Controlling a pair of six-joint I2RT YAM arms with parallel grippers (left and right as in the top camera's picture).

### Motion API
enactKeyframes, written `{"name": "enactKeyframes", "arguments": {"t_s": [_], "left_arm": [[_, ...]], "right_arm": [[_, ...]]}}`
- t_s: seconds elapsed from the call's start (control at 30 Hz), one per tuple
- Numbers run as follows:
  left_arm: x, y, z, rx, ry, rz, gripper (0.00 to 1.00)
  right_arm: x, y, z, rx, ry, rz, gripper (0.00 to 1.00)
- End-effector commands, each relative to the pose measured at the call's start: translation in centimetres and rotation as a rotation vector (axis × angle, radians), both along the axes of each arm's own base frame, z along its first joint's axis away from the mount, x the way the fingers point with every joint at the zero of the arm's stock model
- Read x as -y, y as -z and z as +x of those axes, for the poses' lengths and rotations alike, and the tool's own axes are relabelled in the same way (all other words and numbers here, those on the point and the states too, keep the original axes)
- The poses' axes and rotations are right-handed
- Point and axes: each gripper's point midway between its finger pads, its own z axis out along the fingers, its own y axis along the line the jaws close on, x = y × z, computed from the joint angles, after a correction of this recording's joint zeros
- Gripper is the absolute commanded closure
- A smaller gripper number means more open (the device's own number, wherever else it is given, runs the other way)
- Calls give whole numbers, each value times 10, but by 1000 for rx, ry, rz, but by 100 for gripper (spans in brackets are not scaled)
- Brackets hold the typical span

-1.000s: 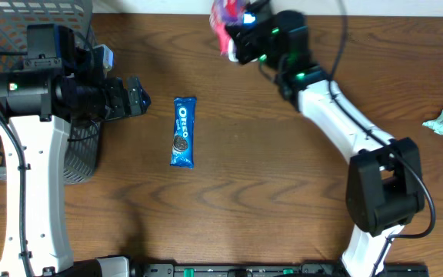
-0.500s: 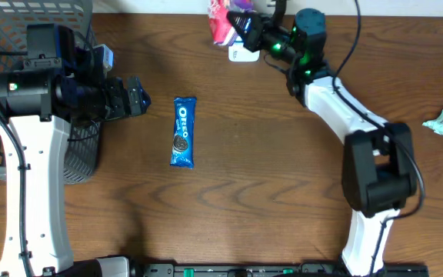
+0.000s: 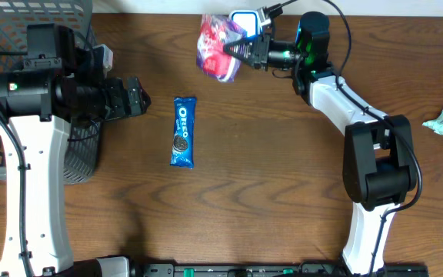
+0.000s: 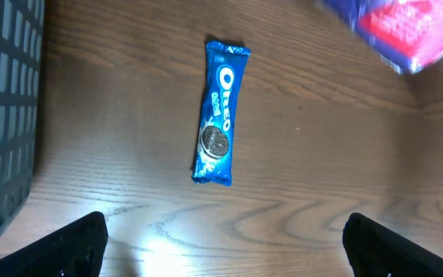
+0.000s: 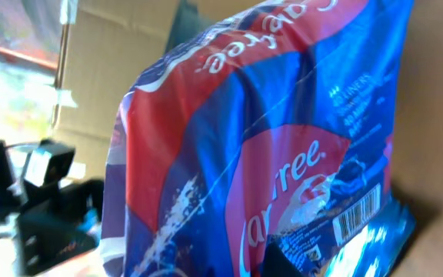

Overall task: Scan the item barcode
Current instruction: 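Lift the Carefree pack up to the scanner window, then lower the Carefree pack to the table center and release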

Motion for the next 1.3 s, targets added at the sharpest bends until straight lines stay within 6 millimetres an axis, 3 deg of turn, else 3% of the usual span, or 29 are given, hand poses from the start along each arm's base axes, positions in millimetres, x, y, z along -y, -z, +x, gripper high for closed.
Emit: {"name": "enactKeyframes", "arguments": {"t_s": [0.0,0.37,0.6,0.77,0.87,0.97,1.1,1.17,1.27], "left_arm": [[0,1,1,1,11,10,2],[0,1,1,1,11,10,2],[0,1,1,1,11,10,2],[0,1,1,1,11,10,2],[0,1,1,1,11,10,2],[0,1,1,1,11,10,2],[0,1,1,1,11,10,2],[0,1,1,1,11,10,2],[0,1,1,1,11,10,2]], "right_arm": [[10,-6,-26,-98,-146,24,99],[56,73,-59,-365,-134,-7,99],[79,110,-69,-467,-55,-29,55],[97,138,-69,-510,59,-155,46],[117,151,-69,-507,155,-299,44],[146,150,-71,-491,257,-451,43],[193,131,-76,-441,417,-666,38],[219,115,-80,-389,514,-803,29],[240,81,-86,-284,624,-928,14]]}}
